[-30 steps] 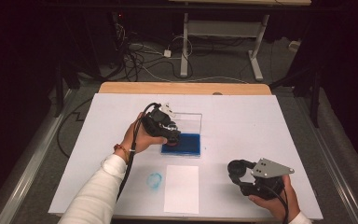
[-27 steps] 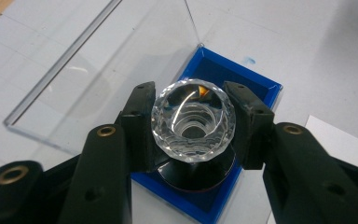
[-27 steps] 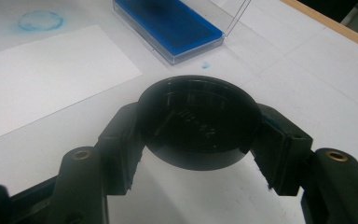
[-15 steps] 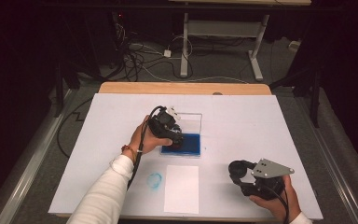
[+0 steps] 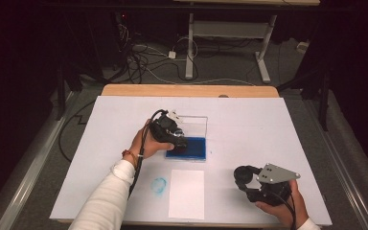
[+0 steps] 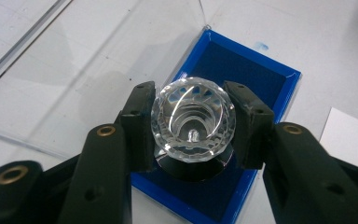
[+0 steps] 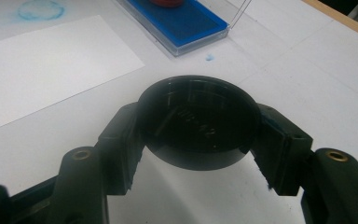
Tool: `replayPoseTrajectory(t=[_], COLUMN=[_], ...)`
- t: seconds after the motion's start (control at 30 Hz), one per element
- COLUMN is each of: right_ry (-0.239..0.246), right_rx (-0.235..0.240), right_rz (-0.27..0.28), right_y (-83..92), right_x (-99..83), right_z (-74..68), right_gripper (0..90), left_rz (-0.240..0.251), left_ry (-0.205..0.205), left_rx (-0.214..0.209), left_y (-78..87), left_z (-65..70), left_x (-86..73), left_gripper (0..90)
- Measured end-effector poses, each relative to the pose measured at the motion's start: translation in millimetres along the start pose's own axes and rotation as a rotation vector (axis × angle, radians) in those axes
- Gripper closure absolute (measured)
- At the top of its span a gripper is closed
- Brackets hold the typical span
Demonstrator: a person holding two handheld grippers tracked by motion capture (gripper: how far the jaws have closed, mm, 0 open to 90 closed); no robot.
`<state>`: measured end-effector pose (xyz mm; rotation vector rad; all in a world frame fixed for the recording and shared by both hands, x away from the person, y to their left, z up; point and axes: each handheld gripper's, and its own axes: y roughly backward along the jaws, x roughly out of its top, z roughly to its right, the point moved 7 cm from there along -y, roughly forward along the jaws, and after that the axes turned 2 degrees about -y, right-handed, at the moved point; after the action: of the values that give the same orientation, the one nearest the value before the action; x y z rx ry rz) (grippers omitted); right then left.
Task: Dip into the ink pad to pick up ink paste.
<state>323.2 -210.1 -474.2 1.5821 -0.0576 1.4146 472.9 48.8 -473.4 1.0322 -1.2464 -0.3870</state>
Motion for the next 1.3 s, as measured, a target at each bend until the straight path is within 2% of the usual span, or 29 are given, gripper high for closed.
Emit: replayPoseTrajectory(t=[0.1, 0.3, 0.5, 0.6, 0.67, 0.8, 1.03, 1.13, 1.2, 1.3], right_ry=[0.003, 0.005, 0.006, 0.005, 0.000, 0.001, 0.002, 0.000, 0.004, 0.007], right_rx=[0.000, 0.003, 0.001, 0.000, 0.000, 0.002, -0.001, -0.002, 0.000, -0.001], right_rz=[-0.003, -0.007, -0.009, -0.007, -0.009, -0.014, -0.015, -0.017, -0.019, -0.020], right_y=[-0.4, -1.1, -1.3, -0.9, -1.4, -2.6, -2.8, -3.1, -3.3, -2.7], right_x=[-0.2, -0.2, -0.4, -0.4, -0.9, -1.5, -1.2, -1.6, -1.7, -1.5], right_z=[-0.9, -1.8, -2.4, -1.5, -0.8, -0.5, -1.3, -0.8, -1.3, -2.3], right_gripper=[38.9, 38.9, 38.9, 38.9, 38.9, 38.9, 38.9, 38.9, 38.9, 38.8], left_rz=[-0.006, 0.028, 0.020, 0.026, 0.050, 0.035, 0.079, 0.089, 0.084, 0.071], left_ry=[-0.007, 0.019, 0.025, 0.045, 0.069, 0.073, 0.102, 0.112, 0.107, 0.077], left_rx=[0.009, -0.001, -0.006, -0.024, -0.034, -0.042, -0.078, -0.077, -0.073, -0.050], left_y=[-0.1, -0.8, 0.7, 5.3, 8.2, 7.1, 6.3, 5.1, 4.9, 3.1], left_z=[1.7, 1.5, 1.4, -0.3, -1.5, -1.0, 2.5, 3.1, 2.4, 5.2], left_x=[-0.1, -2.7, -3.3, -5.1, -5.6, -8.4, -9.9, -10.5, -10.3, -8.6], left_gripper=[54.8, 54.7, 54.7, 54.8, 54.8, 54.8, 54.8, 54.8, 54.7, 54.7])
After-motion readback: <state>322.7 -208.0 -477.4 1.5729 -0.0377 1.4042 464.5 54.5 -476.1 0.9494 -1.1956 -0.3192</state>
